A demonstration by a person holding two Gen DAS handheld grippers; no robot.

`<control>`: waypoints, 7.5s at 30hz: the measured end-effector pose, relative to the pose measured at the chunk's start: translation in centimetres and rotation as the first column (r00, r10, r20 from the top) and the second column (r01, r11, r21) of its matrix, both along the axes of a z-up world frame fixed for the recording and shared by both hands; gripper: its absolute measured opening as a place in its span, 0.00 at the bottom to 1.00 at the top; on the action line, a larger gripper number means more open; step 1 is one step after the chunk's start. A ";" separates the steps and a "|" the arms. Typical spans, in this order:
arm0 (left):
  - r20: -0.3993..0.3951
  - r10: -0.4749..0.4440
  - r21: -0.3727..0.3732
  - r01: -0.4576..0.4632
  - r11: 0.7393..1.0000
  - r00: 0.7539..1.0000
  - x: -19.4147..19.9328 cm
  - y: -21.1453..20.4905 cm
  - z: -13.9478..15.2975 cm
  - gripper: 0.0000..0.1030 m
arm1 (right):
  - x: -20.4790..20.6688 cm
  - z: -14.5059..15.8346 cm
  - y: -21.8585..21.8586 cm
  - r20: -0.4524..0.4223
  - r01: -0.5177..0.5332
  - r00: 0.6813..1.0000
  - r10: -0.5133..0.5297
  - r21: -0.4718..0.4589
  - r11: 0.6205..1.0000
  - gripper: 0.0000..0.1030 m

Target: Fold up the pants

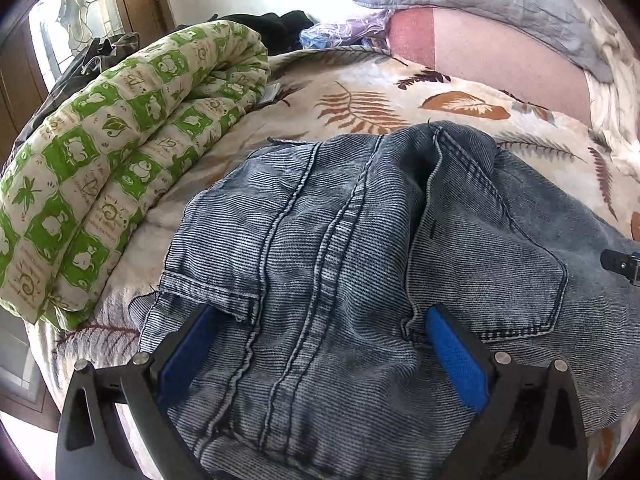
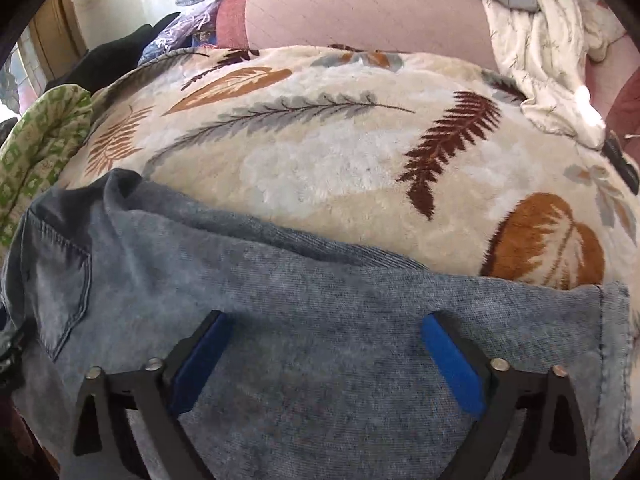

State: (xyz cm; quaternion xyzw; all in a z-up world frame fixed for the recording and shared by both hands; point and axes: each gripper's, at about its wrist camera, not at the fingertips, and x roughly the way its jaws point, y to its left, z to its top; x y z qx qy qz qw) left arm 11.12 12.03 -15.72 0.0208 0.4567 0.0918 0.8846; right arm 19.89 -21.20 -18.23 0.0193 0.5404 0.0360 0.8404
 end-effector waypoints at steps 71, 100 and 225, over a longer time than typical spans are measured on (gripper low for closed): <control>-0.215 -0.963 -0.257 0.942 0.217 0.164 7.3 -49.6 -0.1 1.00 | -21.6 -0.7 -22.8 -0.144 0.491 0.746 -0.650 0.779 0.391 0.52; -0.081 -0.981 -0.350 0.917 0.192 0.174 6.8 -47.1 0.7 0.18 | -19.8 2.4 -19.8 0.081 0.422 0.809 -0.582 0.609 0.672 0.17; 0.168 0.038 -0.029 -0.034 0.999 0.985 -10.4 -2.1 7.3 0.66 | -16.7 3.5 3.1 0.242 -0.088 0.966 0.093 -0.034 0.996 0.80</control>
